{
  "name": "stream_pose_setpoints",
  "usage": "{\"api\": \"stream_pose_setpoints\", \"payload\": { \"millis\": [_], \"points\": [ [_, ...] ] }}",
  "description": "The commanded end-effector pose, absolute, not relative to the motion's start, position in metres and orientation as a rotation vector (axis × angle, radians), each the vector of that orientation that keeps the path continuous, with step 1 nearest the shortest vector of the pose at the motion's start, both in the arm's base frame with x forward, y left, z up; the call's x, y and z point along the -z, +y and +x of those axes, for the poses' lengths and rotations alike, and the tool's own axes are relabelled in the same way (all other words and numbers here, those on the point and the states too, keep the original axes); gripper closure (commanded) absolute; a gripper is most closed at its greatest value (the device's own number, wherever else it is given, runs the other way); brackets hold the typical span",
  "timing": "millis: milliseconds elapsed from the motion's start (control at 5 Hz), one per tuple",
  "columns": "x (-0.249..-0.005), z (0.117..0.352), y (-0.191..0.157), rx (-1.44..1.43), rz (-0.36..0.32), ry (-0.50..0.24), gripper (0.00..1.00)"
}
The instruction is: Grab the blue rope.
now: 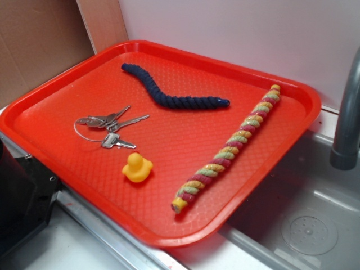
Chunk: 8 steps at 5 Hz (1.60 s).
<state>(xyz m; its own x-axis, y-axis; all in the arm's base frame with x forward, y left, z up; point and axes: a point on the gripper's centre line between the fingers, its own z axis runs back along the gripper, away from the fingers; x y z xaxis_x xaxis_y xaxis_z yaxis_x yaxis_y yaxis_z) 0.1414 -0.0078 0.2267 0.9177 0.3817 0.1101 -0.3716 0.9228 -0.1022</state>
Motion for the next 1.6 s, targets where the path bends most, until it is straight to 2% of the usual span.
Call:
{"api": "stream_pose_setpoints", "payload": {
  "millis": [0,200,600,800,1200,1400],
  "points": [
    [-0.196,0.188,0.010,-0.747,-0.098,-0.186,0.00],
    [-0.166,0.220,0.025,-0.923,-0.116,-0.177,0.00],
    [-0.108,0.262,0.033,-1.038,-0.067,-0.200,0.00],
    [-0.084,0.271,0.037,-1.064,-0.083,-0.166,0.00],
    [-0.043,0.282,0.025,-1.150,-0.040,-0.095,0.00],
    [-0.030,0.282,0.021,-1.189,-0.024,-0.093,0.00]
  ]
}}
